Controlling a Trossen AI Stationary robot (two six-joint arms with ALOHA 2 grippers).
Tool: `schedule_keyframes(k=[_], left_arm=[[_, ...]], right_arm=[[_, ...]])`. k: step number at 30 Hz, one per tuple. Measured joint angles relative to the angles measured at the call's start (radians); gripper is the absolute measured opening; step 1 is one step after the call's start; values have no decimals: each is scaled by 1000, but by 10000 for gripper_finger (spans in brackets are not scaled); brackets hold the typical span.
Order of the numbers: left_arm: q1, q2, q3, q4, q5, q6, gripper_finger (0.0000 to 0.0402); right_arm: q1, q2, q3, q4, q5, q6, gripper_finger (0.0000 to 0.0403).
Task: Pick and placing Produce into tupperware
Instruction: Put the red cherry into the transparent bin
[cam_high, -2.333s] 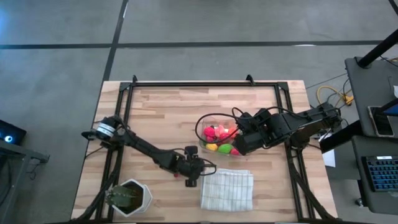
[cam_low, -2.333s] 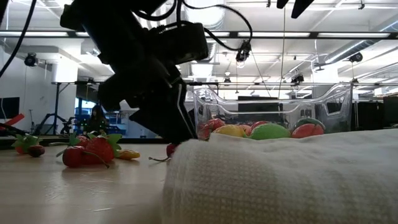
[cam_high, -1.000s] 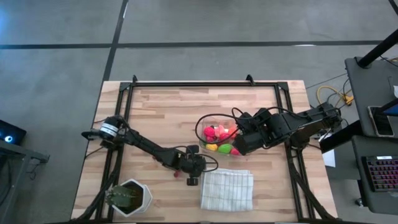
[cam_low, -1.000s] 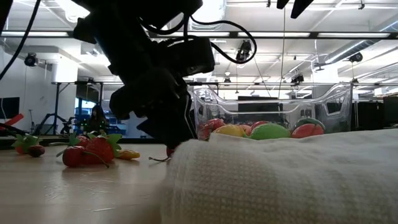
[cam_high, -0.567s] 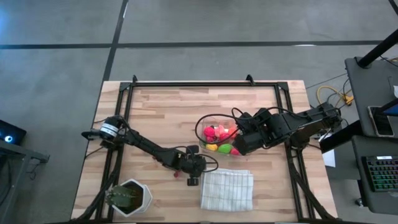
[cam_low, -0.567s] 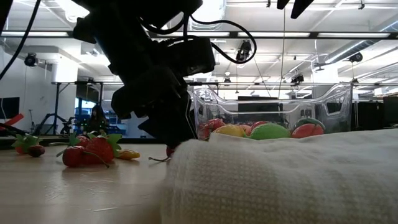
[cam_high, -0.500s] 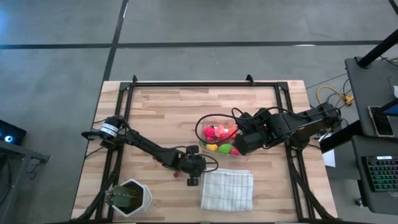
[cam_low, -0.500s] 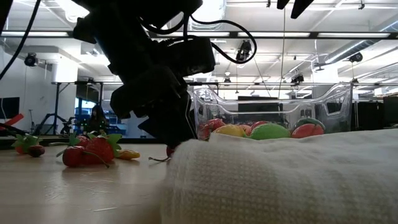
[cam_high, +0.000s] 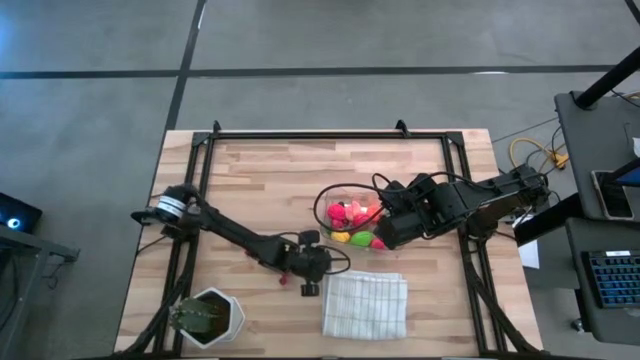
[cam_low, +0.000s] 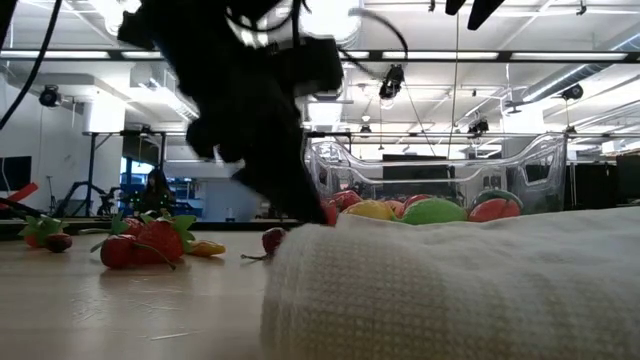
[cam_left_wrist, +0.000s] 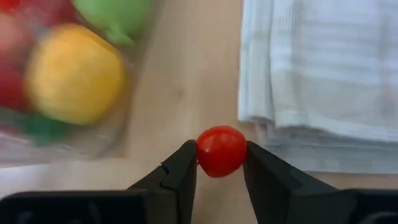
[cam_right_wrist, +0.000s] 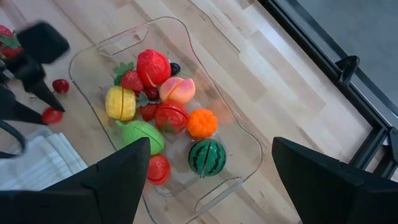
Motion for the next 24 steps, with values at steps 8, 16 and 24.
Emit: schedule_keyframes(k=[8, 16, 24], left_arm=[[0, -220, 16, -191, -82, 13, 106], [121, -351, 17, -26, -171, 114, 106], [300, -214, 44, 33, 96, 3, 107]], right_arm=[[0, 0, 0, 0, 0, -18, 329], [0, 0, 0, 0, 1, -34, 329], [-13, -25, 0, -2, 43, 24, 329]])
